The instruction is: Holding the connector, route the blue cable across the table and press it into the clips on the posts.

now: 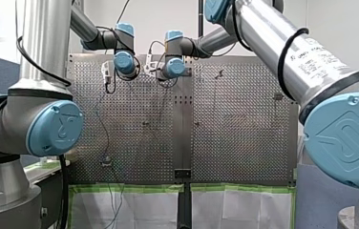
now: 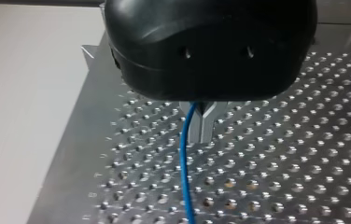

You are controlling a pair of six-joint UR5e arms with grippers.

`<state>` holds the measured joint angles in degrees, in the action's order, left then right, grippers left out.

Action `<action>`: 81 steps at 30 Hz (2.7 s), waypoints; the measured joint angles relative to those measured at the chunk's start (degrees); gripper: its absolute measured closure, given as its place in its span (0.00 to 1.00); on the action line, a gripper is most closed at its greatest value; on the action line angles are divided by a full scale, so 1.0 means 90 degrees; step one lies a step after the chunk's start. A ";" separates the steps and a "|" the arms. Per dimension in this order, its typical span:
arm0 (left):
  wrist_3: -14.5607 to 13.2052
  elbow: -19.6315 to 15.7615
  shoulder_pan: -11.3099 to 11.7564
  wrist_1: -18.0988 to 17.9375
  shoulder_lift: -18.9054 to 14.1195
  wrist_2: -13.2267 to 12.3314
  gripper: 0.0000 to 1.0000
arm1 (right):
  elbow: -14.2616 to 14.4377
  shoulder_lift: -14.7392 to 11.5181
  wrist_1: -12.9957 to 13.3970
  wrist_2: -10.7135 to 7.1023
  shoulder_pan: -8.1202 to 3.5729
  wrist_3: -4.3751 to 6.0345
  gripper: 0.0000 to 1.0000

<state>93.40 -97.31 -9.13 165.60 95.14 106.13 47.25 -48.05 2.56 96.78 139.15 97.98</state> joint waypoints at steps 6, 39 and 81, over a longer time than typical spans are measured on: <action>-0.0130 -0.0172 -0.0052 0.0199 -0.0060 0.0129 1.00 | 0.0002 0.0000 -0.0016 0.0000 0.0004 0.0008 1.00; 0.0246 -0.2007 -0.0269 -0.1303 -0.0078 0.0617 1.00 | 0.0825 0.0228 -0.0317 0.0046 0.0111 -0.0091 1.00; 0.0323 -0.2462 0.0053 -0.2816 0.1510 -0.0077 1.00 | 0.2179 0.0221 -0.0063 -0.0180 -0.0039 -0.0207 1.00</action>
<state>96.30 -119.47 -8.66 140.27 108.74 105.44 66.86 -46.06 1.99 95.16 138.80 96.12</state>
